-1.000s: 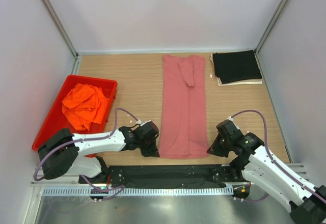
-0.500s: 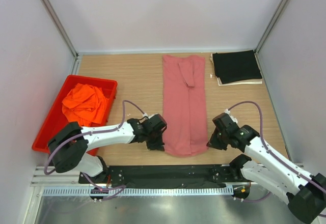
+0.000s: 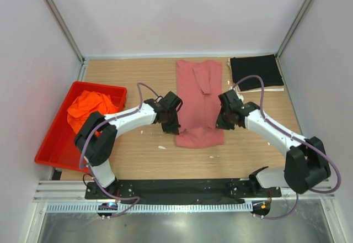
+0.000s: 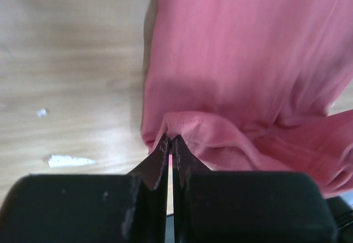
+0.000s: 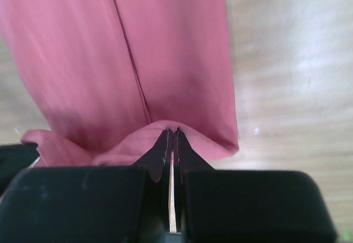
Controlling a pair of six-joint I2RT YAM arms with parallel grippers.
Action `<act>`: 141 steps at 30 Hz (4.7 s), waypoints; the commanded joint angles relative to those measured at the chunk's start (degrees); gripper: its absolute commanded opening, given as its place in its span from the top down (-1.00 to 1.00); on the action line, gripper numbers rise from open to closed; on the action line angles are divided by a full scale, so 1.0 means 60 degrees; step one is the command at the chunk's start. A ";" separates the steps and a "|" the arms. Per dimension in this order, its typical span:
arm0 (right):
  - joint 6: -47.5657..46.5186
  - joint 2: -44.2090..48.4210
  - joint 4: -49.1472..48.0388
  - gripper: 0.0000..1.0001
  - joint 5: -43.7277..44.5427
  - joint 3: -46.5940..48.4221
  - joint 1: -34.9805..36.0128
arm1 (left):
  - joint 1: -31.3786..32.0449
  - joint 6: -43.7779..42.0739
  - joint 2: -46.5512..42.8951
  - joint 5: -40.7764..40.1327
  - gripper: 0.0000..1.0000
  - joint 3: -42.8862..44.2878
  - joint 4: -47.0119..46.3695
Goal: Fold and stack the t-shirts
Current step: Fold the tshirt
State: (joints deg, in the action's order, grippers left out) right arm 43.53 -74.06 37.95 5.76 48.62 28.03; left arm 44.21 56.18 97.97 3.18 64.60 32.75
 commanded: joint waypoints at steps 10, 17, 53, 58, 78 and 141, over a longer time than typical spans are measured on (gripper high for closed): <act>-0.2054 -0.3268 -0.0964 0.97 -0.0476 0.3482 -0.2063 | -0.1376 -0.2069 0.2683 -0.0076 0.99 0.4639 0.1498; -0.2303 -0.4412 -0.0950 0.97 -0.1147 0.5019 -0.2401 | -0.2122 -0.2229 0.3709 0.0275 1.00 0.6238 0.1690; -0.2494 -0.6772 -0.1887 0.97 -0.2381 0.7145 -0.3822 | -0.3354 -0.2494 0.6288 0.2254 1.00 0.9112 0.0108; -0.2523 -0.7094 -0.1902 0.97 -0.2527 0.7394 -0.3866 | -0.3398 -0.2494 0.6537 0.2238 1.00 0.9185 0.0064; -0.3254 -0.5720 -0.0554 -0.03 -0.3169 0.6812 -0.4174 | -0.3560 -0.2860 0.3522 0.1872 0.10 0.6319 -0.0360; -0.0077 0.1298 -0.0379 0.45 -0.1546 -0.3358 -0.2973 | -0.1245 -0.1424 -0.0992 0.0277 0.57 -0.1279 0.0573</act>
State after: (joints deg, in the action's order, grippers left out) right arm 42.50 -67.51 31.05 -9.89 28.91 10.15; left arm 36.75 50.37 92.84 9.47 50.89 29.19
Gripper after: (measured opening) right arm 0.266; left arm 0.209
